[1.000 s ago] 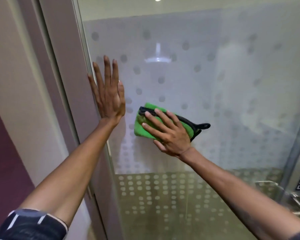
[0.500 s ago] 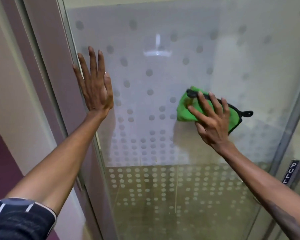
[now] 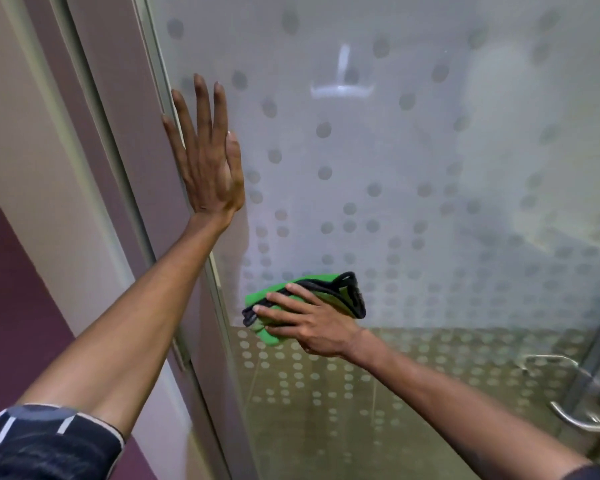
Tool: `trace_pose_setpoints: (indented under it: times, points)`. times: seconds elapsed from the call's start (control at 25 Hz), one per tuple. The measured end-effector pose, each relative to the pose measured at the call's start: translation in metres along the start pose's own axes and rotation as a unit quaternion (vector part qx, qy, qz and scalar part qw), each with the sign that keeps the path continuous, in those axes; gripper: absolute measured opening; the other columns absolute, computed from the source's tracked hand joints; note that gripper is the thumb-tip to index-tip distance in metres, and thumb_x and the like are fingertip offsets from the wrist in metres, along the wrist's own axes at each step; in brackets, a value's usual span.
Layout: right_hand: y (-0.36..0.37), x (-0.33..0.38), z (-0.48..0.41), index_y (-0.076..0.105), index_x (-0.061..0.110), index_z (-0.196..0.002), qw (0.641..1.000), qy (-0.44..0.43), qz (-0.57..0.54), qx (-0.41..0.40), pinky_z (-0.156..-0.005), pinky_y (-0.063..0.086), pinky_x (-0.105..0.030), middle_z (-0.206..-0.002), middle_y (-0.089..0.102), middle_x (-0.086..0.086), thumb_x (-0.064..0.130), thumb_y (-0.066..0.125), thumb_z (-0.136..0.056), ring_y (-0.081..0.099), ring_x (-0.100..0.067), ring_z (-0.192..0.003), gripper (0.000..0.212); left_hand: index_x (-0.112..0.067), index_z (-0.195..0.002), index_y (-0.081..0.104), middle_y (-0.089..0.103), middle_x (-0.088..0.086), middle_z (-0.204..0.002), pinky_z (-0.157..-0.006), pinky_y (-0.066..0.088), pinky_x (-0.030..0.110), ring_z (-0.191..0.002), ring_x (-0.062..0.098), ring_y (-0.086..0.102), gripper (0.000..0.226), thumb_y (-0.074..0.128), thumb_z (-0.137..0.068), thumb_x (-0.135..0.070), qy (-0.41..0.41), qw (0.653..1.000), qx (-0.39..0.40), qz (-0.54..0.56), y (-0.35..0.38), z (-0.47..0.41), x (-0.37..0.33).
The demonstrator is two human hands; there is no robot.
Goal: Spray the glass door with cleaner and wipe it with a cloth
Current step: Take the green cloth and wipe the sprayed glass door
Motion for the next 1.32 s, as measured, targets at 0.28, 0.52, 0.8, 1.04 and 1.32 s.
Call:
trace_pose_setpoints:
  times: [0.28, 0.52, 0.8, 1.04, 1.32]
  points:
    - [-0.005, -0.022, 0.087, 0.076, 0.031, -0.115, 0.998, -0.056, 0.005, 0.034, -0.130, 0.010, -0.048, -0.159, 0.045, 0.008, 0.019, 0.063, -0.092, 0.038, -0.022, -0.151, 0.029, -0.027, -0.164, 0.010, 0.012, 0.004, -0.171, -0.126, 0.000, 0.053, -0.156, 0.022, -0.003, 0.057, 0.014, -0.108, -0.039, -0.009, 1.000, 0.009, 0.000, -0.001, 0.002, -0.001]
    - [-0.042, -0.097, 0.225, 0.068, 0.036, -0.129, 0.987, 0.113, 0.102, -0.049, -0.127, 0.018, -0.050, -0.163, 0.039, 0.010, 0.007, 0.062, -0.090, 0.037, -0.023, -0.152, 0.049, -0.021, -0.163, 0.017, 0.016, 0.006, -0.170, -0.124, -0.004, 0.051, -0.158, 0.031, 0.004, 0.054, 0.026, -0.110, -0.029, -0.120, 0.992, 0.013, 0.032, -0.007, 0.022, -0.011]
    - [-0.146, -0.209, 0.273, 0.076, 0.033, -0.119, 0.888, 0.370, 0.178, -0.208, -0.109, 0.036, -0.066, -0.149, 0.056, -0.007, 0.003, 0.068, -0.079, 0.046, -0.034, -0.139, 0.051, -0.023, -0.163, 0.015, 0.016, 0.002, -0.170, -0.123, -0.017, 0.031, -0.158, 0.033, 0.010, 0.053, 0.022, -0.110, -0.028, -0.188, 0.981, -0.047, 0.025, -0.009, 0.034, -0.020]
    - [-0.165, -0.211, 0.148, 0.076, 0.039, -0.118, 0.801, 0.454, 0.098, -0.379, -0.114, 0.032, -0.058, -0.148, 0.059, 0.001, 0.010, 0.060, -0.075, 0.050, -0.032, -0.135, 0.055, -0.024, -0.163, 0.015, 0.015, 0.001, -0.170, -0.122, -0.018, 0.028, -0.158, 0.033, 0.009, 0.053, 0.023, -0.111, -0.028, -0.182, 0.981, -0.058, 0.028, -0.006, 0.036, -0.020]
    - [-0.035, -0.080, 0.141, 0.060, 0.036, -0.140, 0.945, 0.254, 0.061, -0.196, -0.126, 0.017, -0.051, -0.162, 0.042, 0.005, 0.023, 0.067, -0.083, 0.039, -0.029, -0.149, 0.058, -0.025, -0.162, 0.020, 0.019, 0.001, -0.170, -0.119, -0.019, 0.019, -0.158, 0.032, 0.012, 0.057, 0.012, -0.109, -0.044, -0.189, 0.979, -0.047, 0.052, -0.010, 0.037, -0.022]
Point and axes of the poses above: each hand's wrist, its own z-axis away from the middle knuckle, its own y-axis out of the palm, x = y × z, the point moved 9 cm from there along -z, towards the middle knuckle
